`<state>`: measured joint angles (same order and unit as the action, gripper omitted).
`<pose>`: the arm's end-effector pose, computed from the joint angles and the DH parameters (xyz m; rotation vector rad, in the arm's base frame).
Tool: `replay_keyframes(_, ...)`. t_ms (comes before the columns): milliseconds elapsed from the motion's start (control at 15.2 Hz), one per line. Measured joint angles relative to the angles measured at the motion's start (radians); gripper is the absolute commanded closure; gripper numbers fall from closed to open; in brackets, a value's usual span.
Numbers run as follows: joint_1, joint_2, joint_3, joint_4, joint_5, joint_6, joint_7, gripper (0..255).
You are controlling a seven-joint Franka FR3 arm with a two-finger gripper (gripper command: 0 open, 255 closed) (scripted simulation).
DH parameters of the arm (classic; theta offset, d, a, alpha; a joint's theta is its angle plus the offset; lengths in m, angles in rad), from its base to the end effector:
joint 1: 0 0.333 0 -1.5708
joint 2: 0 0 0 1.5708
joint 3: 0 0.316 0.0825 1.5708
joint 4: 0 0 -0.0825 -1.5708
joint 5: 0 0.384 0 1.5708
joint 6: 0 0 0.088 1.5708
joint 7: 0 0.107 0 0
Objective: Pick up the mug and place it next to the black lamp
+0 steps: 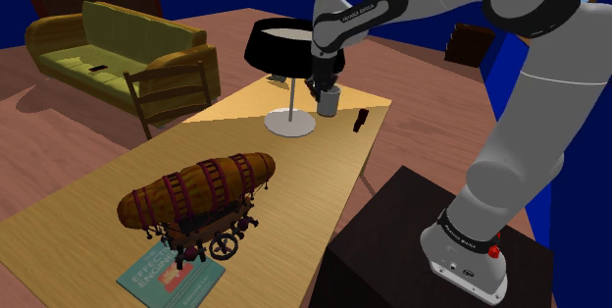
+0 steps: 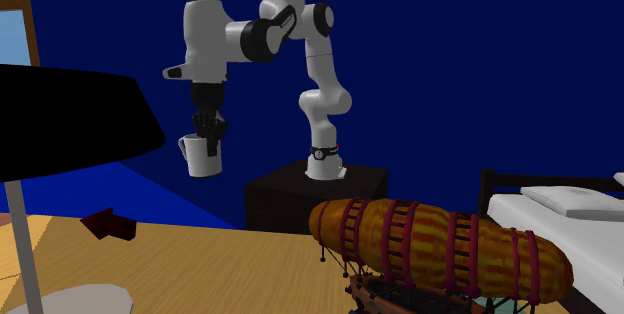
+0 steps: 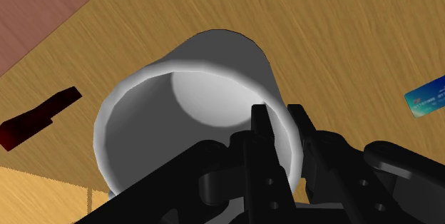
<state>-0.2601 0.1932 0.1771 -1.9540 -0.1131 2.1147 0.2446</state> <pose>0.5903 -0.0578 0.3792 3.0492 -0.4147 -0.0362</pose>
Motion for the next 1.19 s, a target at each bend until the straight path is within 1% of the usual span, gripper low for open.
replay_keyframes(1188, 0.007, 0.127, -0.015, -0.086, -0.044, 0.210, 0.037, 255)
